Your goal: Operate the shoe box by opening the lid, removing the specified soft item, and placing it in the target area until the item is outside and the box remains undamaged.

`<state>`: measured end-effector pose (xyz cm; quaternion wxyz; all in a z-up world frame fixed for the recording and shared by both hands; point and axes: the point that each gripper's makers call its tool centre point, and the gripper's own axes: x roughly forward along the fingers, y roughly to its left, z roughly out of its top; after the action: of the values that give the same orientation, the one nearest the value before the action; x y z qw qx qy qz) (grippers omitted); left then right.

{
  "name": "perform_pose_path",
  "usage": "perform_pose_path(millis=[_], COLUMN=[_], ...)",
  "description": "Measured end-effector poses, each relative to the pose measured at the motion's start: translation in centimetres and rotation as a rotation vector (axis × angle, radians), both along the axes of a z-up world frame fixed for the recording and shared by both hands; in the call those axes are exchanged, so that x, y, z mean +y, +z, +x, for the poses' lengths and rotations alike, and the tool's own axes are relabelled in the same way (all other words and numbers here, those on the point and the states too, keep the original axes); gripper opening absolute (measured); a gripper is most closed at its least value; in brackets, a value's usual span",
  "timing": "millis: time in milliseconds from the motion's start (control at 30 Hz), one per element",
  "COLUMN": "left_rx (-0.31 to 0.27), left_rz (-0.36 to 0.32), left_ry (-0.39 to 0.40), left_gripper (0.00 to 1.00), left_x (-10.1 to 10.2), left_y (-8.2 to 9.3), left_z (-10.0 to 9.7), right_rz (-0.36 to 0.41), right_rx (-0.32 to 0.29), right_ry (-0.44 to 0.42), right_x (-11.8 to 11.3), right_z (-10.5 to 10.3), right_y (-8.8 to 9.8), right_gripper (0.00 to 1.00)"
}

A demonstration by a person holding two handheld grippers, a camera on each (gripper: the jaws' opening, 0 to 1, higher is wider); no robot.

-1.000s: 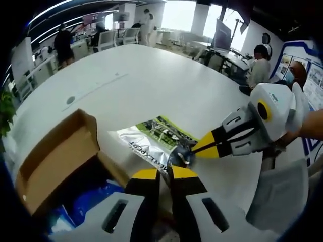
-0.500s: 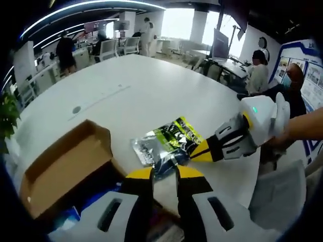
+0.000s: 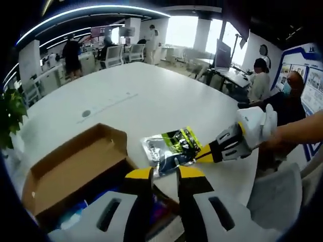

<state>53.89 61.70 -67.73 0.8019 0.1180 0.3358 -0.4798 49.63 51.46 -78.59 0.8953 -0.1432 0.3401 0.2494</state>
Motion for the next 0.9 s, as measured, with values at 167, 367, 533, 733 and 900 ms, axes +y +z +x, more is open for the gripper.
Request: perform_pose_path(millis=[167,367,533,733,900], left_rx=[-0.007,-0.015,-0.025,-0.019,-0.016], left_rz=[-0.002,0.002,0.005,-0.006,0.003], left_ry=[0.011,0.027,0.039,0.061,0.086], left_gripper=[0.21,0.27,0.31,0.37,0.42], left_x=[0.9,2.3,3.6,5.1,6.9], left_y=[0.1,0.2,0.3,0.4,0.2], left_z=[0.3,0.5,0.6,0.5,0.8], right_rz=[-0.016,-0.017,-0.001,-0.003,0.019], right_rx=[-0.016,-0.041,-0.034,-0.018,0.004], right_ry=[-0.017,-0.079,-0.160,-0.219,-0.250], right_x=[-0.4,-1.3,-2.3,-3.3,-3.7], right_z=[-0.4,-0.4,-0.4,-0.6,-0.4], right_y=[0.3,0.8,0.8,0.3,-0.4], right_gripper=[0.05,0.20,0.32,0.41,0.43])
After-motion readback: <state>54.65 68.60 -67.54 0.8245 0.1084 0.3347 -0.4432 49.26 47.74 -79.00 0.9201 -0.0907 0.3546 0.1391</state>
